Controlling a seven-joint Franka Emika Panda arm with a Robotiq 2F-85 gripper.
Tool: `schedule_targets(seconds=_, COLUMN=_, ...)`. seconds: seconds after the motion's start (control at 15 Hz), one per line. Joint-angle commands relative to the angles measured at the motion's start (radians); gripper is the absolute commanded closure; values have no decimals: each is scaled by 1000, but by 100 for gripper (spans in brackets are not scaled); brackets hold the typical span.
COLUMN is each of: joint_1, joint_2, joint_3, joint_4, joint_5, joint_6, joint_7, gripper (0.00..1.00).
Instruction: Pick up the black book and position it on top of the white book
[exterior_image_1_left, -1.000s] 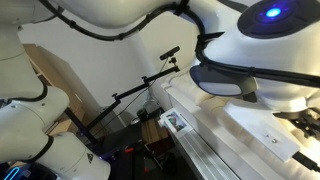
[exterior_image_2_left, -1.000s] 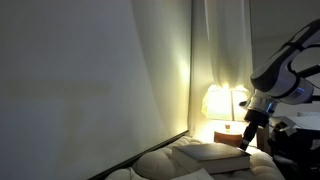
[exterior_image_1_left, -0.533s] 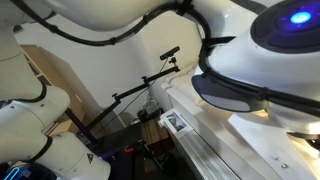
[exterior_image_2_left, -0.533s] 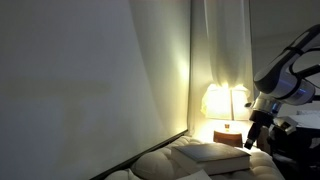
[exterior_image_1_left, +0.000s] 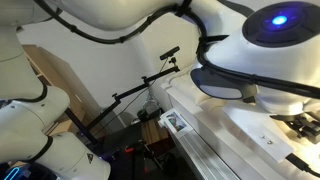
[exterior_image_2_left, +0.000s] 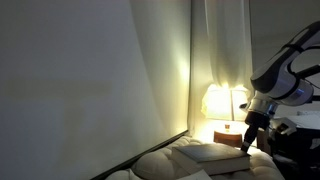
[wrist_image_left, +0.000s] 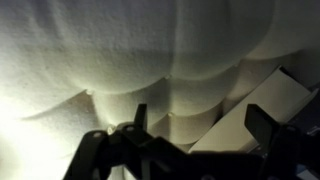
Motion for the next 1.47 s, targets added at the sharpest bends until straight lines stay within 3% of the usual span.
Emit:
schedule_targets(seconds=0.0, joint_1=23, joint_2=-12, joint_3=6, joint_4=-1, joint_5=4, joint_6=-10, joint_7=13, gripper=0)
schedule_targets(seconds=0.4, joint_1=45, joint_2=-65, joint_3=8, joint_4=-48, joint_5=5, joint_6=-5, joint_7=15, gripper=0)
schedule_targets(seconds=0.47, joint_1=40, joint_2=-13, joint_3=4, joint_4=-6, joint_5=-1, joint_6=-3, joint_7=1, gripper=0)
schedule_targets(seconds=1.4, joint_1=46, joint_2=-28, joint_3=1, joint_4=-19, joint_5=3, joint_6=10, joint_7=4, gripper=0)
